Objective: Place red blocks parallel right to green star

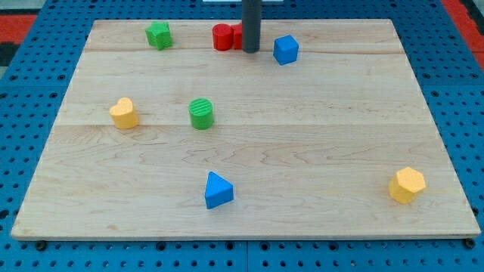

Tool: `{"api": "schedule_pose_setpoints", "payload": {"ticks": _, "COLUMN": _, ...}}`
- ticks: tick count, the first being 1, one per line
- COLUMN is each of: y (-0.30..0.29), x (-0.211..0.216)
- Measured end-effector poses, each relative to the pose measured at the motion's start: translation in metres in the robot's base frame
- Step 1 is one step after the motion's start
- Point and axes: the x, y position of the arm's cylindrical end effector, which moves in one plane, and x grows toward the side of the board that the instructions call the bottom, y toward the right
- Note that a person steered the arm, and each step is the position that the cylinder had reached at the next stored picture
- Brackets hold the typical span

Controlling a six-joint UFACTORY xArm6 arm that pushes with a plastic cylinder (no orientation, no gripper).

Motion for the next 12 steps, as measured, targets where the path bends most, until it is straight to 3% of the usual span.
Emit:
{"api": "schedule_pose_setpoints", "payload": {"ticks": 1, "y": -0.002, "x": -0.006}}
{"api": "schedule_pose_setpoints", "payload": {"ticks": 2, "y": 0.036, "x": 0.003}}
{"api": "schedule_pose_setpoints", "payload": {"ticks": 3, "y": 0.075, "x": -0.040}}
{"api": "schedule_pose_setpoints", "payload": {"ticks": 4, "y": 0.045, "x": -0.053}}
{"api": "schedule_pose_setpoints", "payload": {"ticks": 5, "y": -0.038, "x": -0.047}}
{"api": "schedule_pose_setpoints", "payload": {"ticks": 6, "y": -0.007, "x": -0.044}}
{"api": "schedule_pose_setpoints", "payload": {"ticks": 8, "y": -0.046, "x": -0.037}}
{"api": "schedule_pose_setpoints", "payload": {"ticks": 9, "y": -0.010, "x": -0.006}}
{"api": "schedule_pose_setpoints", "payload": {"ticks": 10, "y": -0.033, "x": 0.058}}
{"api": "schedule_pose_setpoints", "payload": {"ticks": 11, "y": -0.079, "x": 0.095}}
{"api": "schedule_pose_setpoints", "payload": {"ticks": 12, "y": -0.126, "x": 0.064}}
